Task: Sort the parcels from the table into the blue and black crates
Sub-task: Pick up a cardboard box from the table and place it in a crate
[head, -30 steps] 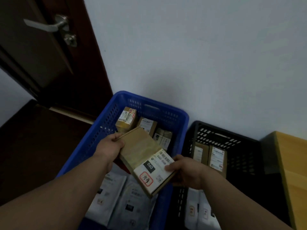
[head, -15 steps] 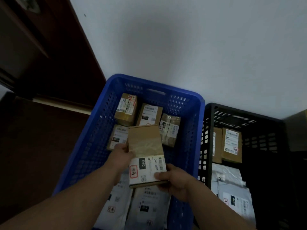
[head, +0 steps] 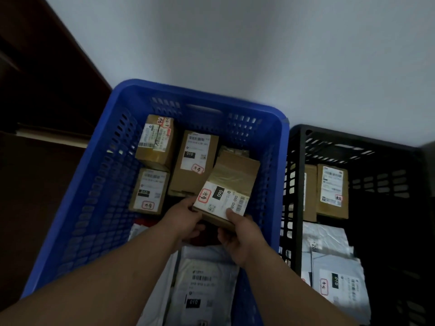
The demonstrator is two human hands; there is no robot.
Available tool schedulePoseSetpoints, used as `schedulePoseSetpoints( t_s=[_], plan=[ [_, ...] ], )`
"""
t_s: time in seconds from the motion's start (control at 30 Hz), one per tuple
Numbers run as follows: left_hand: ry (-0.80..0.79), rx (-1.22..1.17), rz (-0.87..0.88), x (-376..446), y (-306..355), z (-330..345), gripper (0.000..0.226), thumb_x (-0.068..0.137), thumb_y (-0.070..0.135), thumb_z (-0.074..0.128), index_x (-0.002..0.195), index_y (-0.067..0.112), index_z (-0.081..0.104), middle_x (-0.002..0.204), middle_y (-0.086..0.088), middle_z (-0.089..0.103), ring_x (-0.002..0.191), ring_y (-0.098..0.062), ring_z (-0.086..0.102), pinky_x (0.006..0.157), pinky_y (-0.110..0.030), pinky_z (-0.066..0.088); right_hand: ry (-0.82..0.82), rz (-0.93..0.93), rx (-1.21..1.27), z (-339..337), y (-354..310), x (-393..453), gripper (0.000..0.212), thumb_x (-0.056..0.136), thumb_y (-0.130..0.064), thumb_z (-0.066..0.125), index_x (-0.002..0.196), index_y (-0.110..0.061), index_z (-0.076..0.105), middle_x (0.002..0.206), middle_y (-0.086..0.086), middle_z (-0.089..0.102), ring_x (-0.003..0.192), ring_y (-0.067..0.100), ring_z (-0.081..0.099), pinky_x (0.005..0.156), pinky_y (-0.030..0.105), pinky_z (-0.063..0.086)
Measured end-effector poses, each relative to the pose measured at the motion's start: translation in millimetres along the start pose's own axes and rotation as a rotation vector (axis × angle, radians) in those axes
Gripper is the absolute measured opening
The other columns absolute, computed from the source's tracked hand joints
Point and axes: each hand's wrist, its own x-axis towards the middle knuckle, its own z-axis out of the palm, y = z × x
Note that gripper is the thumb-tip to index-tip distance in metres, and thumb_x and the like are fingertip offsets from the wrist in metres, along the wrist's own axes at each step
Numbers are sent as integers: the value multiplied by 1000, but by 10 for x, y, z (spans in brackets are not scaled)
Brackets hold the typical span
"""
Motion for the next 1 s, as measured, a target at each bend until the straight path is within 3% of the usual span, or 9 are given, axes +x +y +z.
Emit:
schedulePoseSetpoints(
  t_s=[0.17, 0.27, 0.47, 0.63, 0.73, 0.83, 0.93, 1.0],
  plan=[
    [51, 23, -24, 307, -53, 90, 31, 92, -5, 47, 106, 19, 62, 106, -13, 67, 102, -32, 64, 87, -40, 53, 27, 3, 27, 33, 33, 238, 14, 93, -13, 64, 105, -19, 60, 103, 8, 68, 89, 24, 63, 67, 32, 54],
    [46, 16, -49, 440, -135, 94, 28, 93, -2, 48, 99, 20, 65, 104, -10, 68, 103, -29, 63, 88, -39, 53, 58, 20, 73, 89, 117, 375, 15, 92, -13, 64, 107, -17, 63, 106, 7, 68, 99, 24, 63, 71, 32, 52],
    [67, -15, -62, 592, -217, 108, 23, 94, 0, 50, 92, 17, 65, 103, -13, 69, 101, -30, 65, 91, -41, 53, 130, 14, -41, 48, 172, 575, 22, 86, -19, 69, 108, -16, 66, 103, 7, 70, 96, 27, 65, 75, 35, 53],
    [156, -60, -58, 614, -287, 102, 11, 95, 6, 55, 91, 13, 63, 103, -13, 67, 94, -26, 64, 70, -31, 54, 215, -80, -65, 86, 228, 591, 29, 86, -25, 67, 114, -19, 64, 99, 4, 69, 77, 19, 60, 62, 31, 48],
    [186, -88, -67, 620, -327, 94, 6, 96, 10, 57, 96, 7, 62, 101, -15, 65, 96, -28, 65, 66, -31, 56, 241, -165, -2, 151, 197, 576, 33, 88, -27, 65, 121, -28, 61, 101, 0, 69, 75, 15, 59, 56, 27, 43],
    [177, -82, -42, 649, -303, 119, 11, 97, 10, 56, 102, 9, 65, 101, -12, 67, 97, -27, 65, 81, -37, 57, 240, -156, 98, 219, 141, 572, 36, 89, -26, 66, 125, -28, 58, 103, 0, 67, 84, 18, 61, 61, 29, 45],
    [116, -70, 7, 713, -218, 179, 24, 96, 9, 55, 119, 10, 64, 96, -5, 69, 96, -23, 67, 86, -35, 56, 261, -91, 257, 284, 84, 591, 26, 90, -19, 66, 116, -19, 64, 100, 4, 68, 86, 19, 62, 63, 27, 48],
    [51, -81, 5, 766, -149, 235, 33, 94, 3, 54, 126, 11, 62, 104, -7, 70, 99, -23, 66, 89, -35, 55, 226, -63, 337, 329, 61, 611, 19, 91, -12, 62, 109, -18, 65, 97, 6, 68, 84, 19, 62, 63, 26, 48]
  ],
)
